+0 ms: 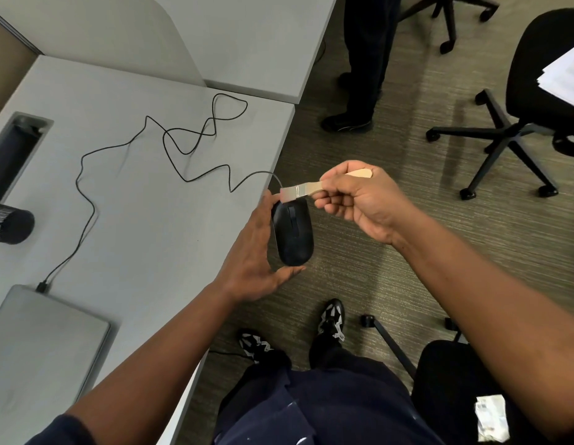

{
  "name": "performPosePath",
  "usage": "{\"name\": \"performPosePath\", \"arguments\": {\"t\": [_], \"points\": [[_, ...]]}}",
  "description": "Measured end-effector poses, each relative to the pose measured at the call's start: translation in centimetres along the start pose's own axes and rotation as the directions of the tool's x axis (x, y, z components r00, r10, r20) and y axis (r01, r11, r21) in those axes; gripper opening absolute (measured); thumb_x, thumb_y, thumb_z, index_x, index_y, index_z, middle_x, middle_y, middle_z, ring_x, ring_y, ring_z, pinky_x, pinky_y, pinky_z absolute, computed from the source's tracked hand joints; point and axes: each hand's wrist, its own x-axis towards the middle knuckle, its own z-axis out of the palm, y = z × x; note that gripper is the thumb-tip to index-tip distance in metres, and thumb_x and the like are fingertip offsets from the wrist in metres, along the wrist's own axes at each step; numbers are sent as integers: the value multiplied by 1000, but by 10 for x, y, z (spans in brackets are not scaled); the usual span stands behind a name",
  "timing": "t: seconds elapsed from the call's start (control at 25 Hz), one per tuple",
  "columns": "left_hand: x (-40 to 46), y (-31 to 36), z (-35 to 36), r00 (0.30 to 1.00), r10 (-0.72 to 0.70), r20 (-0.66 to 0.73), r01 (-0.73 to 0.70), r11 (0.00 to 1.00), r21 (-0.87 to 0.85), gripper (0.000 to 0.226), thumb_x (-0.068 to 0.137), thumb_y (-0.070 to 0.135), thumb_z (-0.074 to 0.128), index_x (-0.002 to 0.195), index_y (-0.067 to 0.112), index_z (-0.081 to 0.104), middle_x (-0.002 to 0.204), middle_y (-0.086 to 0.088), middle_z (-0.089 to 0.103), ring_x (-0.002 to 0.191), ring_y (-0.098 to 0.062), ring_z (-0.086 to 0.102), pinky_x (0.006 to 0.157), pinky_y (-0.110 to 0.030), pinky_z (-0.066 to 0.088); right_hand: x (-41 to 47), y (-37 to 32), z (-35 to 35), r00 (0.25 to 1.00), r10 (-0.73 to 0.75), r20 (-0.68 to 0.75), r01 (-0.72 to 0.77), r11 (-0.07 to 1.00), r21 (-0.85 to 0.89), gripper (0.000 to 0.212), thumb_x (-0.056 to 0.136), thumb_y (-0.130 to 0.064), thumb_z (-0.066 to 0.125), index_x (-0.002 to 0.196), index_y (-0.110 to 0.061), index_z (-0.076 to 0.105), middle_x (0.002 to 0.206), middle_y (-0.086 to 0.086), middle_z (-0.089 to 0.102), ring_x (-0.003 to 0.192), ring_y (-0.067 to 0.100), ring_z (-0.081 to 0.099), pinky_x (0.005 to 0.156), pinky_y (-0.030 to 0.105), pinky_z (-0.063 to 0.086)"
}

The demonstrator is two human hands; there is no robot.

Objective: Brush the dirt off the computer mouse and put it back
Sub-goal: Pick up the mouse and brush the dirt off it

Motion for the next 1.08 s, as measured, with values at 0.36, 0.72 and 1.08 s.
{"name": "performPosePath", "arguments": {"t": [0.36,0.72,1.08], "points": [[-1,-4,0,999,-38,-1,38,999,8,149,71,36,100,160,58,-17,175,11,17,156,1,22,120,-22,31,-2,-4,-2,995,-102,13,102,995,-5,9,90,-2,74,95,-9,73,90,22,78,76,23,74,64,26,59],[1,-7,2,998,-57,22,56,998,23,136,69,36,102,165,37,6,172,6,24,153,-19,38,112,-50,53,2,-6,-3,983,-163,-83,138,959,-248,13,90,2,72,90,-12,73,84,16,80,72,19,74,58,23,57],[-5,-10,8,998,54,25,-56,994,90,133,72,27,101,168,14,10,174,-6,24,159,-15,29,125,-26,34,3,-13,9,982,-188,-11,163,879,-447,17,85,-1,67,75,-14,72,74,12,78,65,17,73,57,27,56]]}}
